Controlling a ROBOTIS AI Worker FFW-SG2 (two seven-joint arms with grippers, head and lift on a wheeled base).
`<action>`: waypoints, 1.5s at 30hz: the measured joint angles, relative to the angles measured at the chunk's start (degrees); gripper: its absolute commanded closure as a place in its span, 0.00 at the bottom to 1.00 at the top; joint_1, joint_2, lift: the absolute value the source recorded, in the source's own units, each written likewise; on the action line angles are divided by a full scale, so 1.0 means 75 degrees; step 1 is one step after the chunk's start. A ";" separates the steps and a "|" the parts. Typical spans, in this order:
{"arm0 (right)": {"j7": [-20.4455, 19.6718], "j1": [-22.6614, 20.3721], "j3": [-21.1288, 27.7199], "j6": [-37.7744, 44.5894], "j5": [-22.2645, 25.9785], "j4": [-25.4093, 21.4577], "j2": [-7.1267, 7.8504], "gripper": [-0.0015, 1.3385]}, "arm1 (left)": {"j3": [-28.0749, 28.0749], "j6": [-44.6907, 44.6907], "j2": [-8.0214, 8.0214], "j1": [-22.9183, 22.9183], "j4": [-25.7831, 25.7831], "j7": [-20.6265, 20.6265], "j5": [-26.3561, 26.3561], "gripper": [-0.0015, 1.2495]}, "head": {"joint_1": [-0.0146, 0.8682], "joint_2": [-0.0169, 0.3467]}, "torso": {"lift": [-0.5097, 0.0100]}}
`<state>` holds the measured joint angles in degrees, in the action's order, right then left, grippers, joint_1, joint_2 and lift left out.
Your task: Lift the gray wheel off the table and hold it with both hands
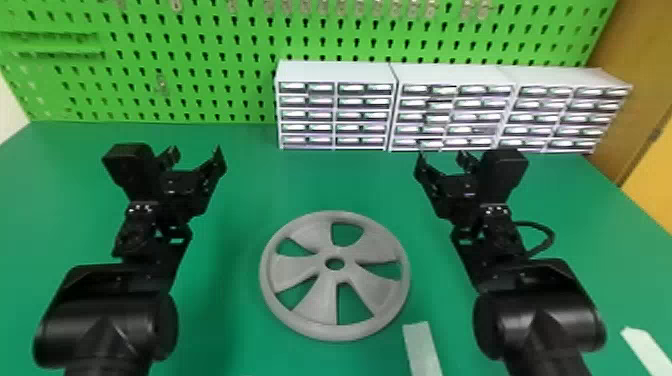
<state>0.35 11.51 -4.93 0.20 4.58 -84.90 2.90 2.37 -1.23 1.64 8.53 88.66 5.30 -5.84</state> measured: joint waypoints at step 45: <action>-0.1198 0.0990 -0.0239 0.6306 0.0828 -0.2177 0.0455 0.37 | 0.0030 -0.0049 -0.0008 -0.0036 0.0003 -0.0002 -0.0131 0.38 | 0.82 0.09 | 0.79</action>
<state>-8.64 18.94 -6.73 47.50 10.79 -101.23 6.31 2.59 -1.60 1.58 8.26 88.68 5.29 -6.82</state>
